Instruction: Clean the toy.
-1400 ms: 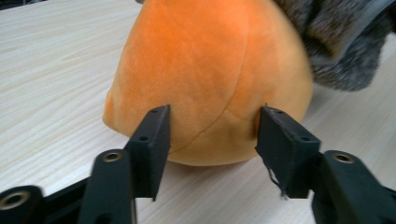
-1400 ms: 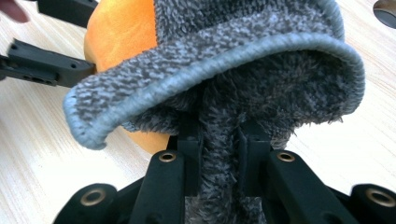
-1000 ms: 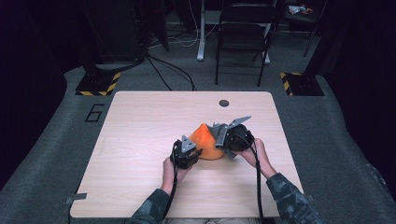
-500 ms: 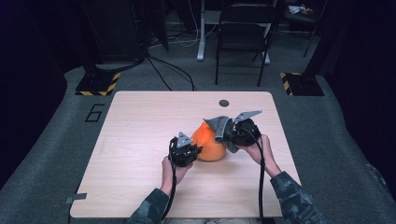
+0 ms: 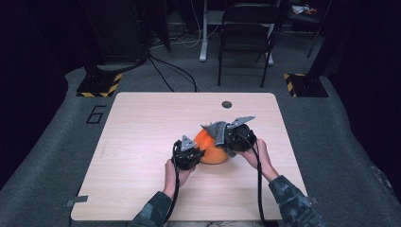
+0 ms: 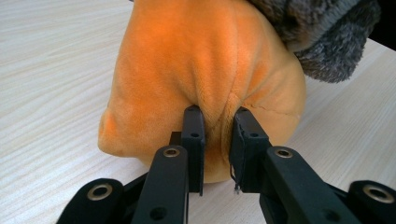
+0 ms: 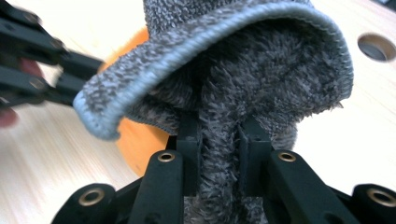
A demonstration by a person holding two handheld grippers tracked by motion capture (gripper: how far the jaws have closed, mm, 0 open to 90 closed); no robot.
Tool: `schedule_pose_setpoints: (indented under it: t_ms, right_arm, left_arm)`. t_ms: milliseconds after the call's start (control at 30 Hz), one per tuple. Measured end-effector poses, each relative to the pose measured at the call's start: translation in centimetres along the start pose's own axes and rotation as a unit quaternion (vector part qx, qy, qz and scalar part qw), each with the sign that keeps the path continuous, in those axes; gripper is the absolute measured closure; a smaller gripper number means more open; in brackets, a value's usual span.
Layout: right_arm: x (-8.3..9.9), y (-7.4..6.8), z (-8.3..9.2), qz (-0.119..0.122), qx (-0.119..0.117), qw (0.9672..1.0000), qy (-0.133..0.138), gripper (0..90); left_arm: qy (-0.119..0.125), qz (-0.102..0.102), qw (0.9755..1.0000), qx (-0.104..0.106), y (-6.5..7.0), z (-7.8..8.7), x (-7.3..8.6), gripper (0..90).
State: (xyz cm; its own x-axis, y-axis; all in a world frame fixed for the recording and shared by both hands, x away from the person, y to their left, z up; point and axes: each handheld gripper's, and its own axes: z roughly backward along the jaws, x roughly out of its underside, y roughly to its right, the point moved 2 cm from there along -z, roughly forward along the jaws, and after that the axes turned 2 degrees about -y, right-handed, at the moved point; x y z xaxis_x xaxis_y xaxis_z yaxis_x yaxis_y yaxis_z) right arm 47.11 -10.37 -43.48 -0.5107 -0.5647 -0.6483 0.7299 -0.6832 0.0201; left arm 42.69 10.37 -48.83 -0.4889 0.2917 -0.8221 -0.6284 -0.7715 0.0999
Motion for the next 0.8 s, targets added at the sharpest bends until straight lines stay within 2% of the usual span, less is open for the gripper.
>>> schedule_pose_setpoints:
  t_ms: [233, 400, 533, 667, 800]
  right_arm:
    - [1.7, 2.0, -1.7, -0.027, 0.001, 0.9982, -0.053, 74.1]
    - [2.7, 2.6, -2.9, -0.038, 0.005, 0.9960, -0.080, 73.9]
    - [3.6, 3.0, -3.9, -0.051, 0.007, 0.9929, -0.108, 73.6]
    - [3.3, 3.0, -3.7, -0.043, 0.011, 0.9939, -0.101, 73.8]
    - [2.6, 3.0, -2.5, -0.042, 0.013, 0.9961, -0.077, 74.1]
  left_arm:
    - [-0.001, 0.005, 1.0000, 0.000, -0.4, 0.0, 0.2, 76.2]
    - [0.001, 0.006, 1.0000, -0.003, -0.3, -0.2, 0.2, 75.9]
    - [0.001, 0.006, 1.0000, -0.003, -0.3, -0.1, 0.2, 75.7]
    - [0.000, 0.009, 1.0000, -0.002, -0.6, -0.1, 0.2, 75.7]
    - [0.004, 0.013, 0.9999, -0.006, -0.7, -0.1, 0.2, 75.7]
